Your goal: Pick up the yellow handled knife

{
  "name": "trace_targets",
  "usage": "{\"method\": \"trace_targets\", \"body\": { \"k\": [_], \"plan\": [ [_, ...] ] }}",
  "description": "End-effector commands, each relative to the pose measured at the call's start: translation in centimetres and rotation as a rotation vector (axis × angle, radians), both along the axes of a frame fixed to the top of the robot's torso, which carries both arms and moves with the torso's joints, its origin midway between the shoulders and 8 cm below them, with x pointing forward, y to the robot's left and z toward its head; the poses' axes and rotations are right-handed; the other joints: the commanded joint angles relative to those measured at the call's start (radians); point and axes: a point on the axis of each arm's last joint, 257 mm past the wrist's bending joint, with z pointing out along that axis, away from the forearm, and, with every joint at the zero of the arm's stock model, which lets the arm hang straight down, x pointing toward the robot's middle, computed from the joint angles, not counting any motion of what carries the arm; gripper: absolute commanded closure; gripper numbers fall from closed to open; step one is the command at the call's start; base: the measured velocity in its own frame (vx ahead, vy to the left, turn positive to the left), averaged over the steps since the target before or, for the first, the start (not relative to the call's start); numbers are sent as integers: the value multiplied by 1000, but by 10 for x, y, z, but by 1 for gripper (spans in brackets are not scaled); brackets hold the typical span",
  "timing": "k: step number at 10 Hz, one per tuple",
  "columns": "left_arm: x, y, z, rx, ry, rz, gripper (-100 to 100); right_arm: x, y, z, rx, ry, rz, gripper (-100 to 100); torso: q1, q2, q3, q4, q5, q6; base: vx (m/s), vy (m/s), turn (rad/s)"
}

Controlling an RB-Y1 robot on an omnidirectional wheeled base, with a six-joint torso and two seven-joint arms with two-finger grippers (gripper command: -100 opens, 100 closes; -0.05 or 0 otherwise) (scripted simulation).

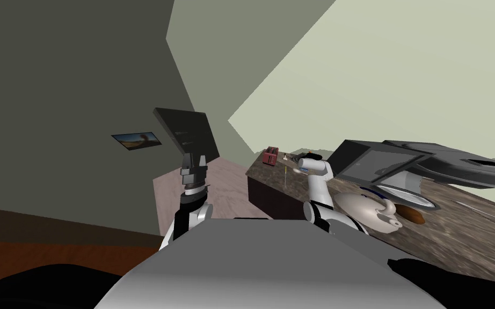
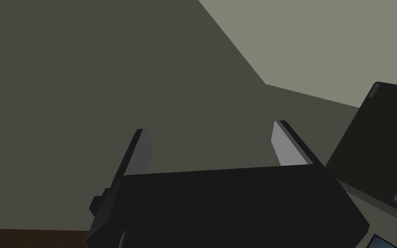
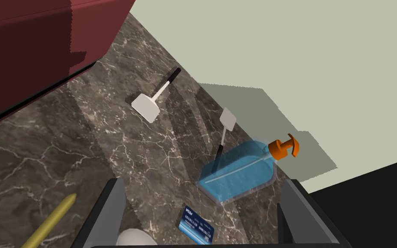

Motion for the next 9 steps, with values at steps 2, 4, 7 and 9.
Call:
{"method": "trace_targets", "body": {
  "k": [2,4,7,9],
  "plan": [
    [0,0,0,0,0,0,0,0,-5,-18,94,52,-35,-100,-1,1,0,0,0,0,20,33,-34],
    [0,0,0,0,0,0,0,-2,-9,-36,169,104,-67,-100,0,0,0,0,0,0,39,61,-46],
    [0,0,0,0,0,0,0,-10,-10,-64,266,184,-109,-100,-1,1,0,0,0,0,28,35,-34],
    [0,0,0,0,0,0,0,-16,-11,-79,336,237,-144,-100,0,0,0,0,0,0,35,48,-53]
  ]
}}
